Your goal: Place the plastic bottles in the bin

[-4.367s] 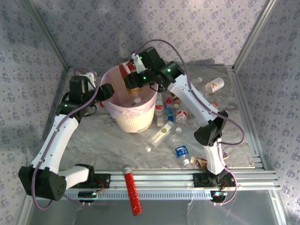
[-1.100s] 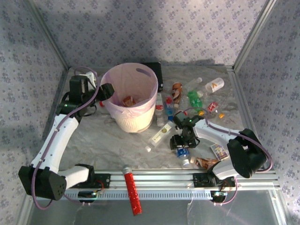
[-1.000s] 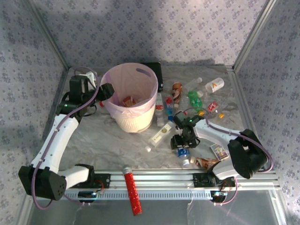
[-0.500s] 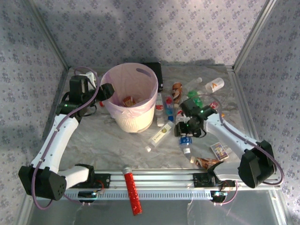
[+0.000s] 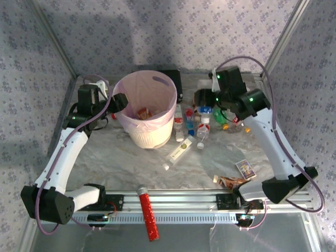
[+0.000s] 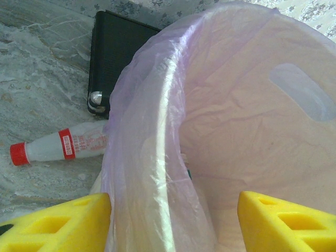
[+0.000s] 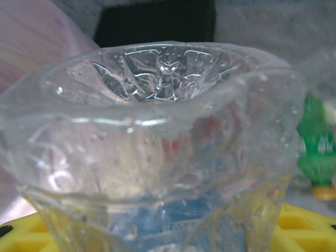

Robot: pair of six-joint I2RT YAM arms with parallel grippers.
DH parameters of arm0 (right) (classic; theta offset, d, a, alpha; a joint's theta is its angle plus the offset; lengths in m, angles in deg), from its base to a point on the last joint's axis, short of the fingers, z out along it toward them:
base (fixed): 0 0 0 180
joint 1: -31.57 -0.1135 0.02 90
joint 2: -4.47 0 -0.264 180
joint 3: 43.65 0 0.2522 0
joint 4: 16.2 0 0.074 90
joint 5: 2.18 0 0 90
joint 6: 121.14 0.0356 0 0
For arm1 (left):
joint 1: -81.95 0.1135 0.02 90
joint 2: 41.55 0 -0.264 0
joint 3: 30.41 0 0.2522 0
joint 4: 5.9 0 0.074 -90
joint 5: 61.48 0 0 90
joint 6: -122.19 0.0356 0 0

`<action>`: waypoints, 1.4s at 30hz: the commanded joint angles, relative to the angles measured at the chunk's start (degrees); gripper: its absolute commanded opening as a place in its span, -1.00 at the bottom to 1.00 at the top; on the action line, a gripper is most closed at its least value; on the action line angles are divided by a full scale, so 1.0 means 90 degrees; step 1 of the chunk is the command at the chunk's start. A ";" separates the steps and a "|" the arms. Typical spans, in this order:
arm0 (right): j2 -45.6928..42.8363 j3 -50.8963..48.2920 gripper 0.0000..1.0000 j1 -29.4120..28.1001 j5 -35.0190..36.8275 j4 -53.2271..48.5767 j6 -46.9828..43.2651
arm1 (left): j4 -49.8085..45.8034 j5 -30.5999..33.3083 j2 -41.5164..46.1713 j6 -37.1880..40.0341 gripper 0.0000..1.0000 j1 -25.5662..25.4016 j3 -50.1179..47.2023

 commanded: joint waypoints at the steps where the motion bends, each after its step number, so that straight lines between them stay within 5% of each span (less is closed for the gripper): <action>1: 0.0581 0.1018 0.24 -0.0347 -0.0037 0.0205 -0.0299 | -0.0154 -0.0061 -0.0186 0.0106 0.30 -0.0033 0.0074; 15: 0.3216 0.4375 0.24 -0.1548 -0.0406 -0.0350 -0.0502 | -0.0138 -0.0173 -0.0107 -0.0008 0.29 -0.0042 0.0031; 29: 0.4424 0.4448 0.28 -0.1845 -0.0644 -0.0705 -0.0668 | -0.0269 -0.0103 -0.0036 0.0019 0.29 -0.0042 0.0061; 42: 0.4519 0.4368 0.73 -0.2046 -0.0515 -0.0980 -0.0759 | -0.0330 -0.0048 -0.0022 0.0049 0.29 -0.0042 0.0077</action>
